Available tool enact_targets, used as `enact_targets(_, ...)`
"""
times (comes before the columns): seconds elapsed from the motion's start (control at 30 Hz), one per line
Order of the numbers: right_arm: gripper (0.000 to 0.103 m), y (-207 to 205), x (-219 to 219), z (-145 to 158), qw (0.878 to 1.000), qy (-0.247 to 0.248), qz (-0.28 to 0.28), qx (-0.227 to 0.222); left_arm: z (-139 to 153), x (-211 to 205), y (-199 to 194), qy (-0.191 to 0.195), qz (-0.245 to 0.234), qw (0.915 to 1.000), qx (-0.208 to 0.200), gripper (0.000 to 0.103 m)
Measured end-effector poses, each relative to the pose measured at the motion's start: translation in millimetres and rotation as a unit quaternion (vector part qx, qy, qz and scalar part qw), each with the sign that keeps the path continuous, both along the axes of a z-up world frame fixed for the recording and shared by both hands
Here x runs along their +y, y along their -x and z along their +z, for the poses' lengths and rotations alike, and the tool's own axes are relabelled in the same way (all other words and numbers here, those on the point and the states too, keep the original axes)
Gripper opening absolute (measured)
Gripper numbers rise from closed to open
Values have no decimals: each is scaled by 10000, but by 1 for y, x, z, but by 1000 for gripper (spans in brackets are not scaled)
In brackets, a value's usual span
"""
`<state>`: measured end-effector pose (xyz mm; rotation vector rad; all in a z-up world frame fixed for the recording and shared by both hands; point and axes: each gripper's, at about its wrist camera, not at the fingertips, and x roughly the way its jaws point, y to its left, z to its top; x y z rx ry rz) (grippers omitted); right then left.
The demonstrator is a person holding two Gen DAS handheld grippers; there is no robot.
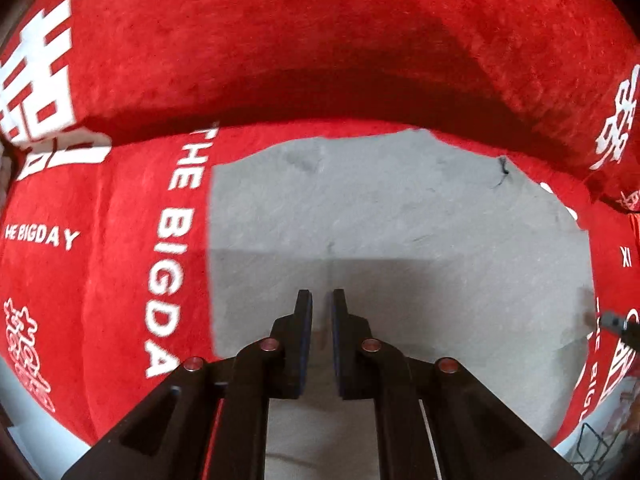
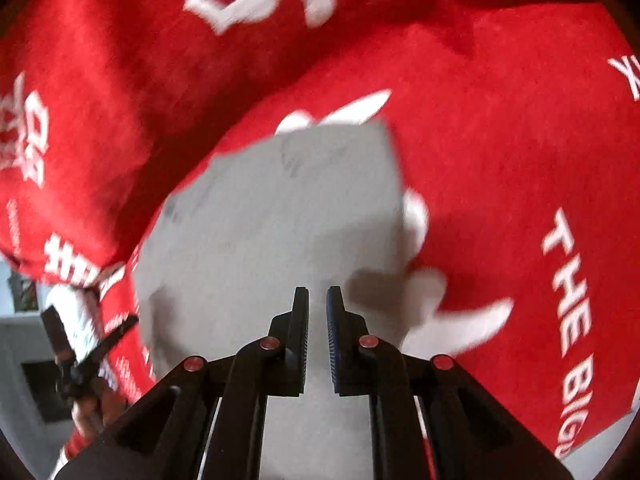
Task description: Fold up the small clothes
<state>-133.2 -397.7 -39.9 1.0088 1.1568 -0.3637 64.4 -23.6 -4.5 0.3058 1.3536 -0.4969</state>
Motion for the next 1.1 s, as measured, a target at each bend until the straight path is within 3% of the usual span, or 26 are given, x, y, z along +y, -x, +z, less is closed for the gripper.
enact_targets(0.17, 12, -16, -2, -26, 9954, 401, 650, 584, -22, -28, 12, -264, -98, 9996, 59, 11)
enact_targets(0.2, 4, -15, 0, -33, 9929, 491, 775, 760, -29, -28, 13, -346, -82, 9993, 85, 11)
enact_targets(0.37, 4, 4, -9, -31, 9952, 472, 527, 679, -35, -19, 17, -432, -1, 9991, 48, 11)
enact_targets(0.5, 10, 11, -7, -19, 9951, 481, 556, 661, -32, -10, 17, -597, 49, 9982, 80, 11)
enact_targets(0.67, 11, 26, 8, -6, 9973, 170, 506, 506, -19, -4, 30, -574, 239, 9979, 153, 11)
enact_targets(0.73, 22, 32, 16, -1, 9976, 42, 529, 437, -15, -6, 39, -546, 239, 9980, 211, 11)
enact_targets(0.8, 49, 31, 28, 3, 9973, 6, 600, 418, -10, -10, 51, -506, 175, 9982, 280, 11)
enact_targets(1.03, 58, 28, 55, 5, 9959, -202, 820, 338, 0, -18, 80, -388, 205, 9985, 319, 12)
enact_targets(1.1, 61, 25, 61, 2, 9954, -254, 863, 338, 0, -18, 86, -404, 234, 9983, 358, 70)
